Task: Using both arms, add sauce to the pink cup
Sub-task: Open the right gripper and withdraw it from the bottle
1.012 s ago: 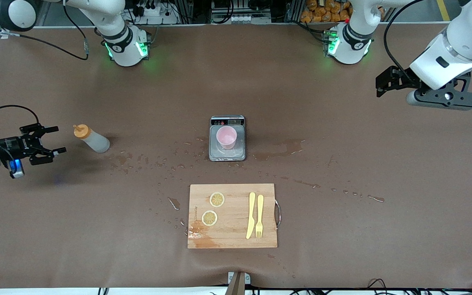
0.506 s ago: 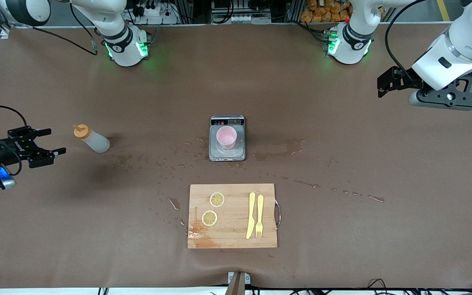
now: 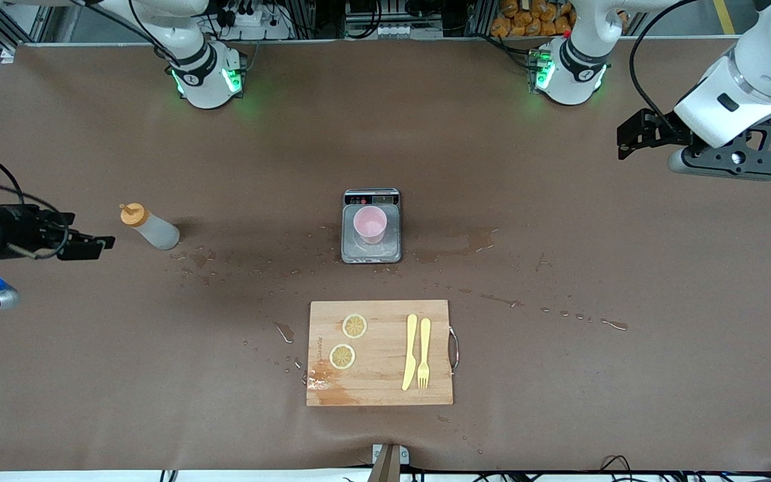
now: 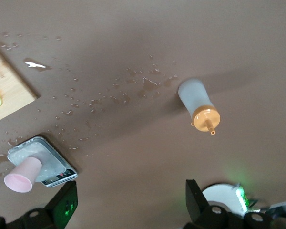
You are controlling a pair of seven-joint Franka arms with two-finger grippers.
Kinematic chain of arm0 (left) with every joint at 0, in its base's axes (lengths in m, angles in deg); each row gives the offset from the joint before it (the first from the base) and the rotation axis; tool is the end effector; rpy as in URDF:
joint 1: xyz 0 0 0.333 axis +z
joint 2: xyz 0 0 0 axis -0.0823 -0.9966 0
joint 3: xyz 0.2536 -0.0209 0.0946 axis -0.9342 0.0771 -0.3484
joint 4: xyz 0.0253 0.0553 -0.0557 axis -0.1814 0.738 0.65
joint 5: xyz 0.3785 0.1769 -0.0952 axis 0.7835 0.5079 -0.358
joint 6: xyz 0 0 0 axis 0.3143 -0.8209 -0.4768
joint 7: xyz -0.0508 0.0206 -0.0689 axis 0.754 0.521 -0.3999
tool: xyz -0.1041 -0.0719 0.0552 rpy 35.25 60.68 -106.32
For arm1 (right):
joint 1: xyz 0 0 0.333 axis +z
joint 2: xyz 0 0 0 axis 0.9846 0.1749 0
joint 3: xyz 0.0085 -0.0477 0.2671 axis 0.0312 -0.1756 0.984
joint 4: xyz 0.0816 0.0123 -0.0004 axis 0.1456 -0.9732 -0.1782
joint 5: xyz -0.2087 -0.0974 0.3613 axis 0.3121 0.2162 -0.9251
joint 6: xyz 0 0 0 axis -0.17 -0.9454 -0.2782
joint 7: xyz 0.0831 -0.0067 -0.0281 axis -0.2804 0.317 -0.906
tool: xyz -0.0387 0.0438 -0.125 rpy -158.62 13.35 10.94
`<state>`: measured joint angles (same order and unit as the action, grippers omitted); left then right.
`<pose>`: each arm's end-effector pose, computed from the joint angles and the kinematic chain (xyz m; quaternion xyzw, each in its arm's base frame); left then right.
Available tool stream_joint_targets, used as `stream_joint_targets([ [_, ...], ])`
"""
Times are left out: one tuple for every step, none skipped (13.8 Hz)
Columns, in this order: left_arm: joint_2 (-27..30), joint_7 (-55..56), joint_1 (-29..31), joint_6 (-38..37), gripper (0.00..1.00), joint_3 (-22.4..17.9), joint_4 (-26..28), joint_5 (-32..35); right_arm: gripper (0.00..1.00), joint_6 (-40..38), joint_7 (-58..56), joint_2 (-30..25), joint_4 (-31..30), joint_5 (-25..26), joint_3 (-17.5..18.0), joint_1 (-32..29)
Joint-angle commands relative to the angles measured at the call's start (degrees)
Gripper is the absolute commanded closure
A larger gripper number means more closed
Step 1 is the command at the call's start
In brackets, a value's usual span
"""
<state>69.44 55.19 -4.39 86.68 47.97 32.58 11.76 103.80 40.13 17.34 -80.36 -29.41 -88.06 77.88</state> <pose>0.5616 -0.1357 0.5559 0.9970 -0.0646 -0.0410 0.0079 0.6547 0.0089 0.4776 -0.9612 0.2029 0.1784 0.0554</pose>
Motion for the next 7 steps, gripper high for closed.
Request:
stream_joint_targets([
  [0.3, 0.9, 0.3, 0.3, 0.00, 0.0, -0.1, -1.0, 0.00, 3.8, -6.6, -6.5, -3.6, 2.7, -0.5, 1.3],
  [0.4, 0.9, 0.3, 0.3, 0.00, 0.0, -0.1, -1.0, 0.00, 5.6, -8.6, -8.2, -5.0, 2.9, -0.5, 1.6],
  [0.4, 0.9, 0.4, 0.2, 0.00, 0.0, -0.1, -1.0, 0.00, 7.3, -12.1, -10.0, -6.6, 3.5, -0.5, 1.7],
  [0.5, 0.9, 0.4, 0.2, 0.00, 0.0, -0.1, -0.9, 0.00, 9.2, -15.1, -11.4, -7.6, 5.3, -0.4, 1.7],
  [0.5, 0.9, 0.4, 0.1, 0.00, 0.0, -0.1, -0.7, 0.00, 10.2, -16.4, -12.5, -8.6, 6.6, -0.2, 1.6],
  [0.5, 0.9, 0.3, 0.1, 0.00, -0.1, -0.1, -0.6, 0.00, 12.0, -16.6, -13.9, -10.1, 6.6, -0.2, 1.3],
  [0.5, 0.9, 0.3, 0.0, 0.00, -0.1, -0.1, -0.5, 0.00, 14.3, -16.7, -16.2, -13.2, 6.8, -0.2, 1.3],
])
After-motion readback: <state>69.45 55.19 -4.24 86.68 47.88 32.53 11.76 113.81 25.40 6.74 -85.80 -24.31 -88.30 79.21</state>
